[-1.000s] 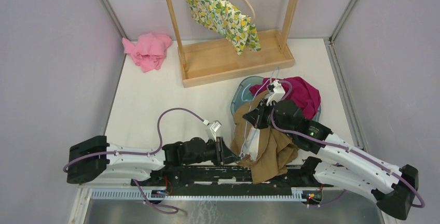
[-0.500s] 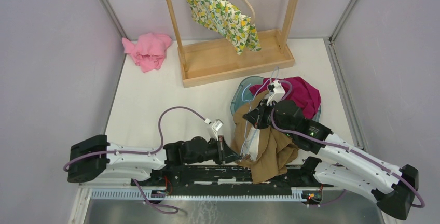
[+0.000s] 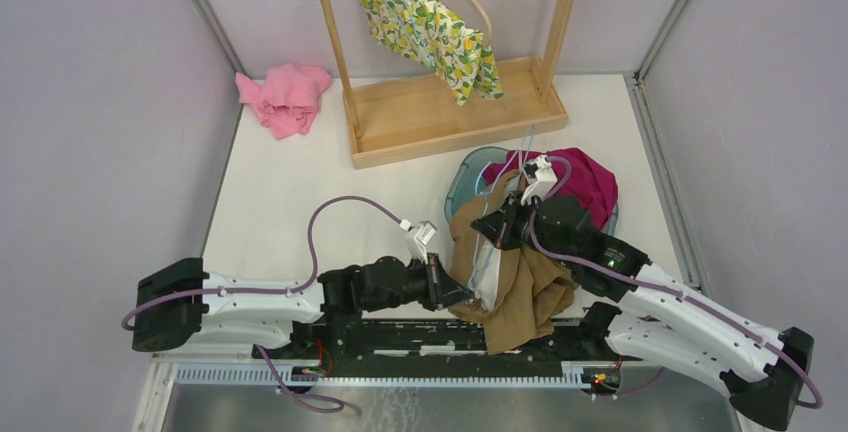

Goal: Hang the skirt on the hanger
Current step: Hang the skirt on the hanger.

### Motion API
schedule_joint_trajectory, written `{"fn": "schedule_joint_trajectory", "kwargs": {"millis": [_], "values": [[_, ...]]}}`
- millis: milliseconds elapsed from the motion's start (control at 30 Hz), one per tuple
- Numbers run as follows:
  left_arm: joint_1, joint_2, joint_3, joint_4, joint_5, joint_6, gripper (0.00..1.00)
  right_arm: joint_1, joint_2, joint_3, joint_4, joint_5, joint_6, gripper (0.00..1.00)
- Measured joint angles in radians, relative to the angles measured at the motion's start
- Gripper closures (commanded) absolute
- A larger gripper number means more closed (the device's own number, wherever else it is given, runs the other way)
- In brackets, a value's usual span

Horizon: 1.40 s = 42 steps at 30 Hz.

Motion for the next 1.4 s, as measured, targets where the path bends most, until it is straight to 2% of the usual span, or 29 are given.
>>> {"fn": "schedule_joint_trajectory", "kwargs": {"millis": [933, 1200, 1400], "values": [[0.000, -0.029, 0.216, -0.279, -0.101, 0.188, 0.97, -0.006, -0.075, 0.061, -0.085, -0.044, 0.115, 0.99], [0.000, -0.029, 0.266, -0.299, -0.107, 0.223, 0.97, -0.007, -0.072, 0.142, -0.150, -0.022, 0.117, 0.99], [0.000, -0.029, 0.332, -0.377, -0.130, 0.265, 0.97, -0.016, -0.020, 0.209, -0.180, -0.024, 0.132, 0.99]]}}
